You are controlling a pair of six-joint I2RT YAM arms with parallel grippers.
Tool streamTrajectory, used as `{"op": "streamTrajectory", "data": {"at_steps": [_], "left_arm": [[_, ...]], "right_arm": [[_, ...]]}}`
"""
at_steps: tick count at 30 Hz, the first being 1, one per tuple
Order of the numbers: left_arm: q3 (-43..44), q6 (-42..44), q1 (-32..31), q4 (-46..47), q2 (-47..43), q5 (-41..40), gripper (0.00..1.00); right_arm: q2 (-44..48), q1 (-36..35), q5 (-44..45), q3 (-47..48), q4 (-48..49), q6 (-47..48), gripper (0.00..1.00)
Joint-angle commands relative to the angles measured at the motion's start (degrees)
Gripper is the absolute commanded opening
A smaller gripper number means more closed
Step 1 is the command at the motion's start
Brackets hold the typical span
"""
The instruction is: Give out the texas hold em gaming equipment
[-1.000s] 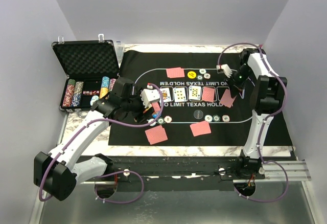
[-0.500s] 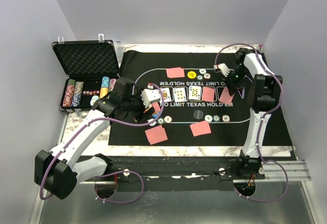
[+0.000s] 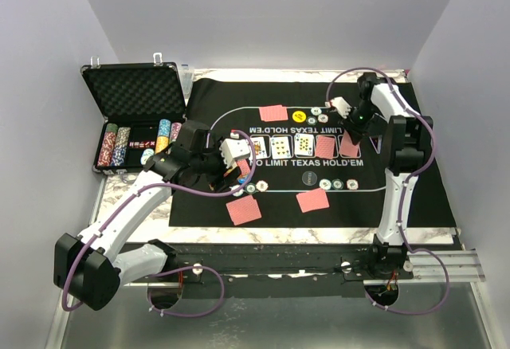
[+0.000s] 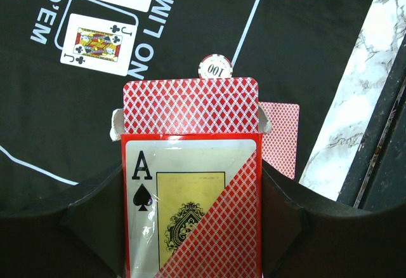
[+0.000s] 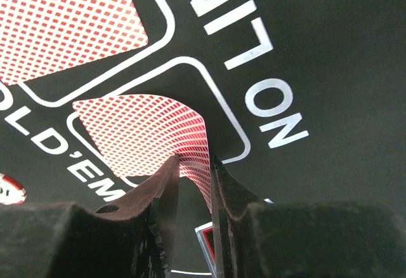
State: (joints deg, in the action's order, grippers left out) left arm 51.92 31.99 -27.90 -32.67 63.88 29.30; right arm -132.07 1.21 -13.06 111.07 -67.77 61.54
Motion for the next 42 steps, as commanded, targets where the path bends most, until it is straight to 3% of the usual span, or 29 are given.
{"op": "streamTrajectory", "data": {"at_steps": [1,5,8,15,18,21,26,29,32,36,42], "left_arm": [[-0.41,-0.03,-0.31,0.9,-0.93,0.54,0.0],[-0.51,0.51,-0.22,0.85,-0.69,0.52,0.0],[-0.25,0.86,-0.1,0.95,-0.54,0.42,0.0],[-0.05,0.23,0.74,1.19,-0.63,2.54,0.0],[0.27,-0.98,1.17,2.26,-1.26,3.85,0.0],[0.55,-3.05,1.36,4.23,-2.25,5.7,0.0],[0.59,-5.89,1.36,7.48,-3.79,7.28,0.0],[0.29,-6.69,1.36,9.32,-4.76,8.41,0.0],[0.92,-7.64,1.36,9.35,-4.83,8.97,0.0],[1.97,-9.95,1.34,9.02,-4.41,9.53,0.0],[2.36,-12.43,1.14,8.8,-3.98,11.36,0.0]], "right_arm": [[-1.49,-0.66,4.3,0.2,4.47,0.36,0.29],[-1.0,-0.68,5.54,1.13,5.82,-0.21,0.39],[-0.52,-0.68,4.45,3.58,4.34,-1.15,0.51],[1.91,-0.64,1.27,11.21,2.05,-7.0,0.54],[3.27,-0.68,-5.34,17.55,-1.33,-11.98,0.56],[6.59,-0.9,-18.53,19.83,-4.98,-16.97,0.55],[18.29,-4.02,-41.53,4.58,5.27,-33.13,0.48],[23.7,-8.15,-51.51,-5.92,16.4,-48.3,0.37],[27.84,-16.31,-47.39,-12.48,23.84,-53.09,0.27],[35.92,-28.46,-34.18,-22.45,32.5,-47.25,0.16],[46.54,-38.71,-26.87,-37.06,48.57,-41.77,0.03]]}}
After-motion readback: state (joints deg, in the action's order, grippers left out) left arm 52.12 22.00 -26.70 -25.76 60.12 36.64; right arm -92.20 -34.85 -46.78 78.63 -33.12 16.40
